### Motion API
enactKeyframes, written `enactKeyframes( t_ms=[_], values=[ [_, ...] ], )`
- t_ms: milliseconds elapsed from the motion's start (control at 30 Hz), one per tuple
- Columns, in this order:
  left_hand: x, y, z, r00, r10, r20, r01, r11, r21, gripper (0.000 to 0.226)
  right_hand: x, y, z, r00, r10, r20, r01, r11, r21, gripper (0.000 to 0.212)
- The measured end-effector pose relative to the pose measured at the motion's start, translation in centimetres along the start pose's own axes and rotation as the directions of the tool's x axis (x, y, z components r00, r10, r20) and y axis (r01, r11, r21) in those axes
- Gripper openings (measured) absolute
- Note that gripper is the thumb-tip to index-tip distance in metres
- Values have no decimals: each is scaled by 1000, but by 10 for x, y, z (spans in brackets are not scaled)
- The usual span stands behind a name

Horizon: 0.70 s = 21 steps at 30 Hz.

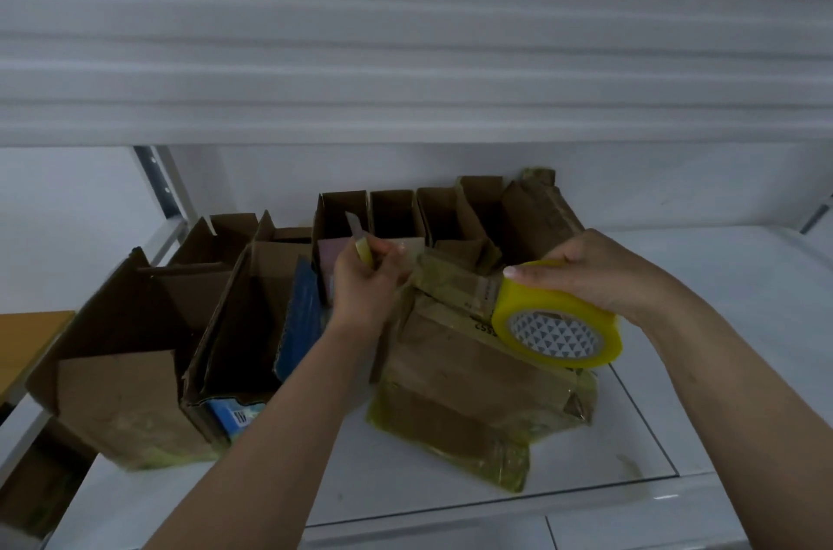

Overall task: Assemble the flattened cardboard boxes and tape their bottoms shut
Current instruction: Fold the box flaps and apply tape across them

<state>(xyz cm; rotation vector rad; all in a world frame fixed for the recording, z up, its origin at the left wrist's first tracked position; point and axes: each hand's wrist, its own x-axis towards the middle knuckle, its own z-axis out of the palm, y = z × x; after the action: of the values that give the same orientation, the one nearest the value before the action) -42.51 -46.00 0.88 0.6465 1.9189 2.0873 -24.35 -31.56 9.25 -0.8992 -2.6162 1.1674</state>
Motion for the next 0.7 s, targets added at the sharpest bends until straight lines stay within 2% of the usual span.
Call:
enactKeyframes(
  t_ms=[67,133,200,333,467,567,700],
  values=[
    [-3,0,-3,1000,-15,2,15,997,-80,13,3,-1,4,1000,1,-8,-1,1000,-12,50],
    [-5,-1,-8,1000,9,-3,-9,997,-78,11,7,-3,7,1000,11,-12,-12,999,-47,61],
    [-5,-6,-14,999,41,-2,-41,998,-51,20,12,-7,12,1000,30,10,-28,994,-106,76],
    [-3,-19,-26,1000,1,-18,-2,1000,-24,24,21,-17,23,999,29,22,-24,978,-206,62],
    [0,-27,-34,997,-32,-73,34,999,25,14,28,-25,34,1000,18,13,-14,965,-263,67],
    [2,-33,-37,990,-53,-133,63,995,72,19,34,-27,37,1000,24,16,-18,951,-310,64],
    [1,-45,-38,978,-130,-161,143,987,75,15,39,-31,43,999,20,27,-9,934,-357,63]
  ],
)
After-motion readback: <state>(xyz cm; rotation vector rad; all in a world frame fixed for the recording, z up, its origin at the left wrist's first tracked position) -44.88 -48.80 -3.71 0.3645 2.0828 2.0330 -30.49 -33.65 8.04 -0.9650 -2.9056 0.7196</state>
